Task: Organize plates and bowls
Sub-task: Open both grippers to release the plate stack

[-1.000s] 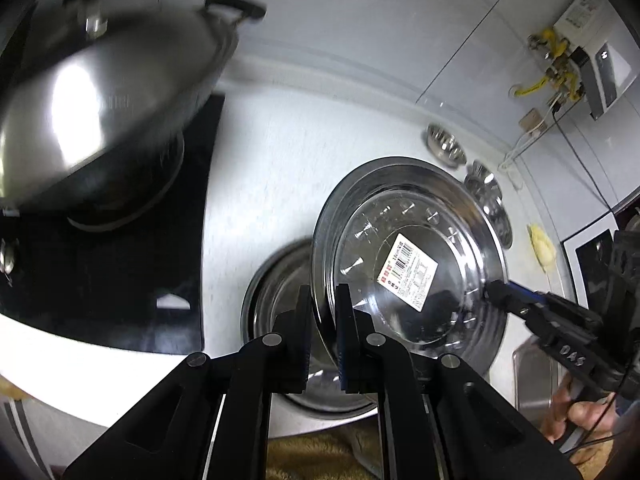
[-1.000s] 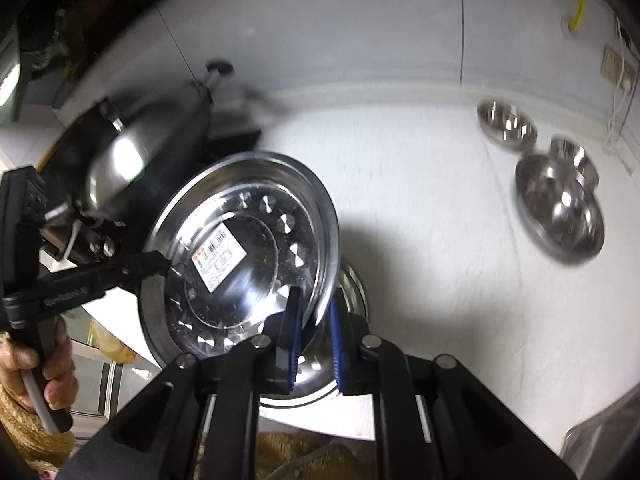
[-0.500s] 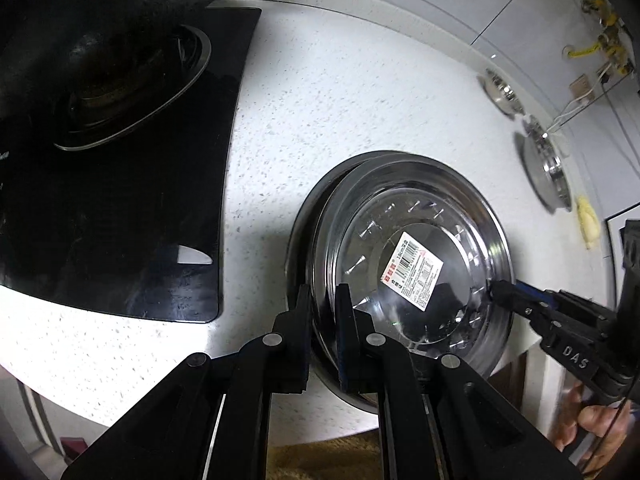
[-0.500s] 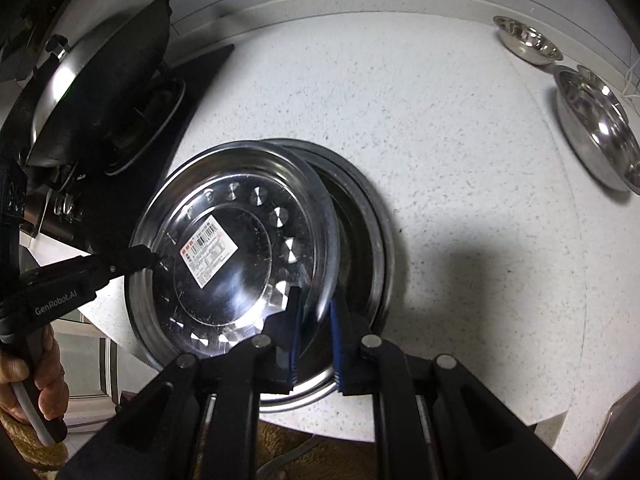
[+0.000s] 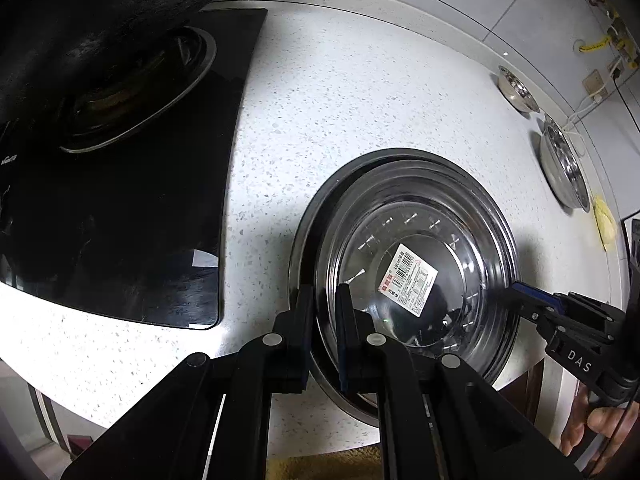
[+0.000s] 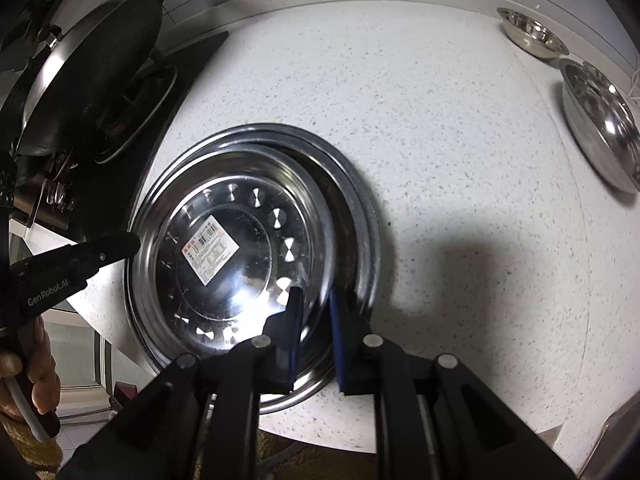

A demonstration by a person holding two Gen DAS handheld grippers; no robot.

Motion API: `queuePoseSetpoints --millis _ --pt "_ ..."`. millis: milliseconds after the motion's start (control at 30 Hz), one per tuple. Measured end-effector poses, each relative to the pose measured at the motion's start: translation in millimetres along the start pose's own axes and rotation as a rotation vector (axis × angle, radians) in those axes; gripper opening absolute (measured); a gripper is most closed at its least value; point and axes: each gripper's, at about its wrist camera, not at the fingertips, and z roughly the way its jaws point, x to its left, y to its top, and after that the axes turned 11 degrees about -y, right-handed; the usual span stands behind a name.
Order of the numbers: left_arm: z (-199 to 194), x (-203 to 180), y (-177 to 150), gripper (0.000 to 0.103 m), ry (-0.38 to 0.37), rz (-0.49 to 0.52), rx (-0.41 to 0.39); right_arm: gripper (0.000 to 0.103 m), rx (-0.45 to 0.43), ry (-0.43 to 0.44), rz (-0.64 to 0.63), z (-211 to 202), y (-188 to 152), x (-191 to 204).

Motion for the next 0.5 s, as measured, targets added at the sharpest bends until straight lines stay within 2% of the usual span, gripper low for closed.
queuePoseSetpoints --millis 100,167,200,233,267,333,433,500 --pt "-5 -2 -2 0.008 0.035 0.011 -0.023 0.013 -0.017 -0.001 -0.017 -6 -1 -4" --pt "-10 -1 -3 0.011 0.029 -0.002 -0.031 0.014 -0.025 0.005 -0.023 -10 -2 -8" --pt "-12 -1 -3 0.018 0.033 -0.009 -0.038 0.016 -0.028 0.011 -0.022 -13 -2 -12" --pt "-15 -1 -3 0.029 0.034 -0.014 -0.048 0.025 -0.032 0.017 -0.02 -16 -2 -16" --pt "-20 -2 -2 0.034 0.035 -0.02 -0.06 0.03 -0.041 0.027 -0.019 -20 -1 -21" --pt "-28 -4 1 0.052 0.034 -0.03 -0.081 0.031 -0.059 0.023 -0.021 -28 2 -30" --pt "-41 -18 8 0.057 0.032 -0.034 -0.122 0.035 -0.087 0.043 0.0 -44 8 -53" --pt "-48 -30 15 0.059 -0.004 -0.053 -0.144 0.036 -0.122 0.029 0.017 -57 16 -73"
